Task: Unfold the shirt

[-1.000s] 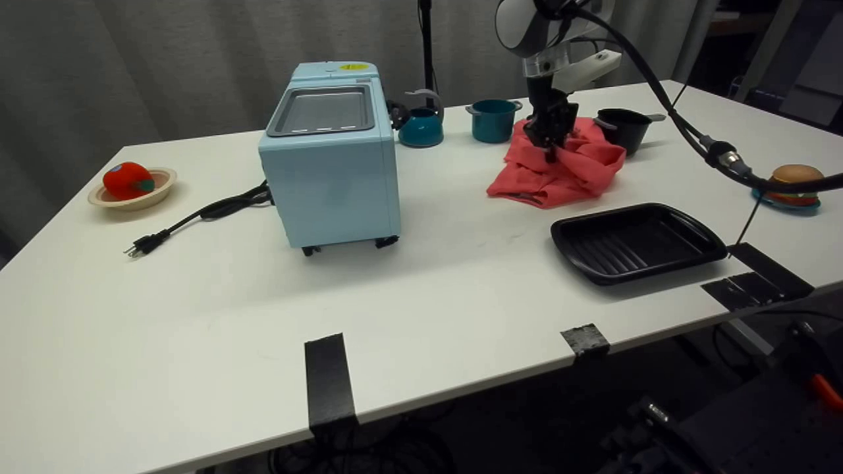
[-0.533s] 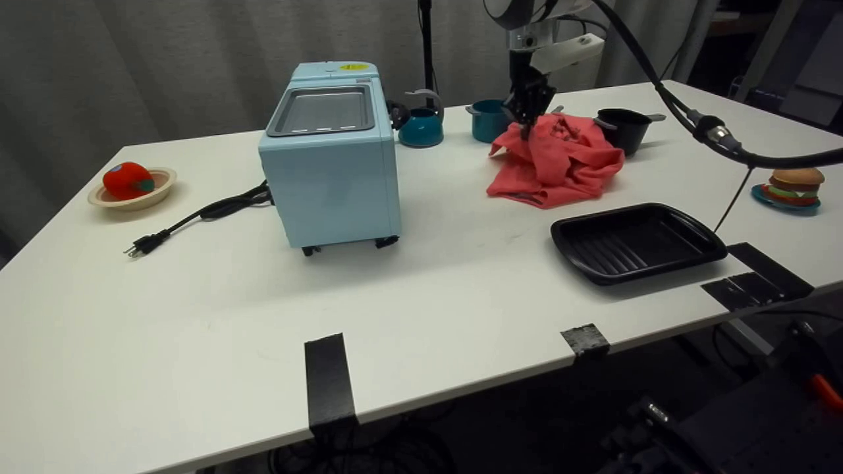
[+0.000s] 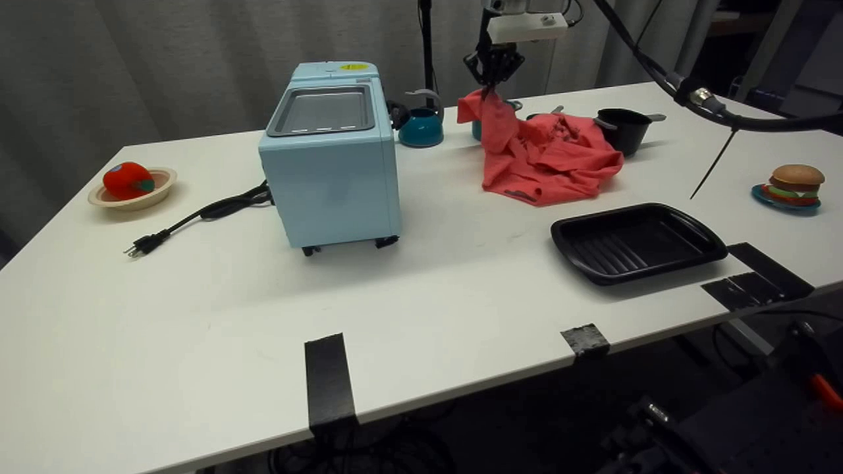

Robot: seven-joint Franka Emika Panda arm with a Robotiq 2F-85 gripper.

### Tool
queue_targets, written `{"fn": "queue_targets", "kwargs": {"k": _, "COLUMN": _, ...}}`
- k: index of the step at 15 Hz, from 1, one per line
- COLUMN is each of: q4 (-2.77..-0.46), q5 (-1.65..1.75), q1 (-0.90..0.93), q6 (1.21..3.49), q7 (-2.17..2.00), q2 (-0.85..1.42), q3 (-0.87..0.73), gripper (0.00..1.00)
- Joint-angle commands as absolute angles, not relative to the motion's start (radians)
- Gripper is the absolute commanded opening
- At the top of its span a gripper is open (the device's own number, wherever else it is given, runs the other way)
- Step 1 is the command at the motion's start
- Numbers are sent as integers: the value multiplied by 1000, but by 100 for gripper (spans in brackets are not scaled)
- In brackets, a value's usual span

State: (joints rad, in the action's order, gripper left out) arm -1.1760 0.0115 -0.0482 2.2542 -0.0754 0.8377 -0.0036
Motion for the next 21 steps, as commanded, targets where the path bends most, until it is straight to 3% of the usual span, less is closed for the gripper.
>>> {"fn": "queue_targets", "kwargs": {"k": 1, "q4": -1023, "q5": -35, "q1": -26, "q6": 2264, "q7": -178, "q2": 933, "q3": -13, "gripper": 29}}
{"fn": "queue_targets", "kwargs": {"k": 3, "q4": -982, "q5": -33, "q1": -13, "q6": 2264, "q7": -234, "q2": 961, "q3": -23, "gripper": 37}}
{"fn": "queue_targets", "kwargs": {"k": 11, "q4": -999, "q5": 16, "q1": 0, "q6": 2161, "q7": -243, "q2": 943, "q3": -64, "gripper": 98}}
{"fn": "queue_targets", "kwargs": {"k": 21, "q4": -1081, "q5": 84, "q1": -55, "q6": 1901, "q7": -83, "q2": 949, "q3": -108, "gripper": 100}}
